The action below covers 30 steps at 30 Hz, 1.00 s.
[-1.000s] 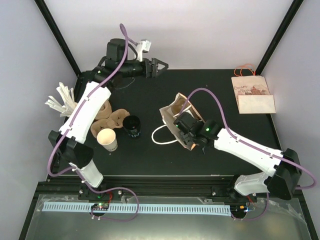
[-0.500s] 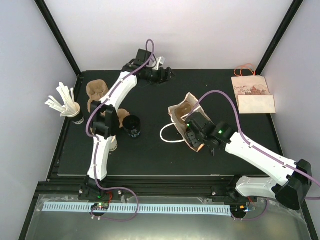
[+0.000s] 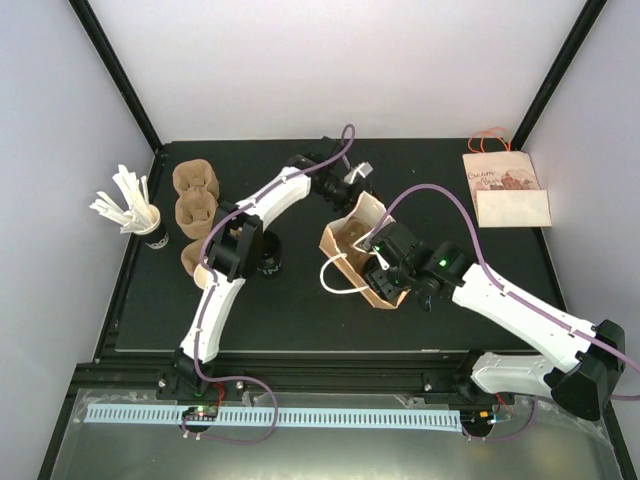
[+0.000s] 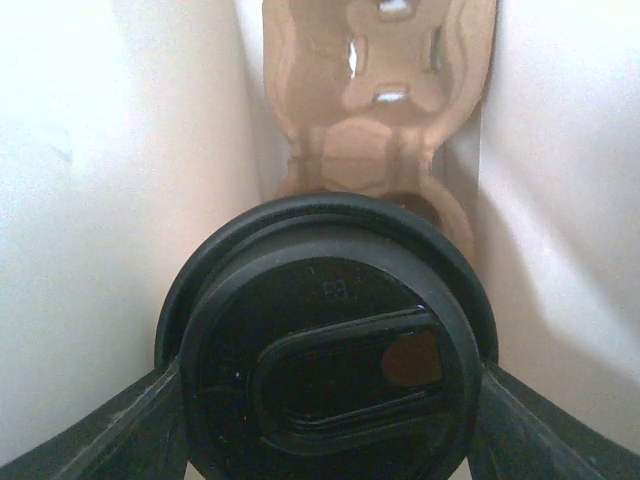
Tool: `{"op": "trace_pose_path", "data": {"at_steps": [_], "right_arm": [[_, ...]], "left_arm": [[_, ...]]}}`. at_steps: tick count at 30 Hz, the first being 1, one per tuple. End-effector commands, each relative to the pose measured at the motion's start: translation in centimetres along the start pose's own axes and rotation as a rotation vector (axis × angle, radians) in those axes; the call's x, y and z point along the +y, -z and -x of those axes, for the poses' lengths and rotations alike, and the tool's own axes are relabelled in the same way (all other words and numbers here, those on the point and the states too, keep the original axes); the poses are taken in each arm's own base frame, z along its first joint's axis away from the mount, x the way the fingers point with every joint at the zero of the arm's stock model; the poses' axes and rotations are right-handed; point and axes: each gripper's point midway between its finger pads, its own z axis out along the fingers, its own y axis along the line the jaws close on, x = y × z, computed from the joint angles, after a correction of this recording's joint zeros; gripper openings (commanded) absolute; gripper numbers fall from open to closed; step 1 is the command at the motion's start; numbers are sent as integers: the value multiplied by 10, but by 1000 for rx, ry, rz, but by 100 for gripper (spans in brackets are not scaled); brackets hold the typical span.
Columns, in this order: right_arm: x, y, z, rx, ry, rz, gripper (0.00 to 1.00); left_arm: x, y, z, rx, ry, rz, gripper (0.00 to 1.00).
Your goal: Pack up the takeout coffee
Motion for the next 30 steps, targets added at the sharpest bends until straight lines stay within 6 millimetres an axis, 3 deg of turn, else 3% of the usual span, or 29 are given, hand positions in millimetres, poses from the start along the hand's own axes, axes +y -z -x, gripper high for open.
{"op": "trace_pose_path", "data": {"at_steps": [1,4,8,17,20,26,30], "right_arm": [[19,13,9,-11,42,121,42],[18,17,8,3,43,116,42],[12,21,11,-18,81,42,42],[2,41,43,-86,114,-61,41],[-3,47,42,-92,108,-88,41],[-21,38,38,-123,103,-202,42],[-20,40,43,-152,95,-197,43]], "left_arm": [[-31,-1,-25,72,-23,-81,83],[-26,-14,-58,135,22,-76,79],[-31,-23,-85,160,23,-104,77],[-40,-23,-78,158,6,-120,75],[-47,-20,-78,147,-7,-125,75],[-51,-20,-88,145,-4,-144,72],[-61,-13,-85,119,-32,-127,72]]}}
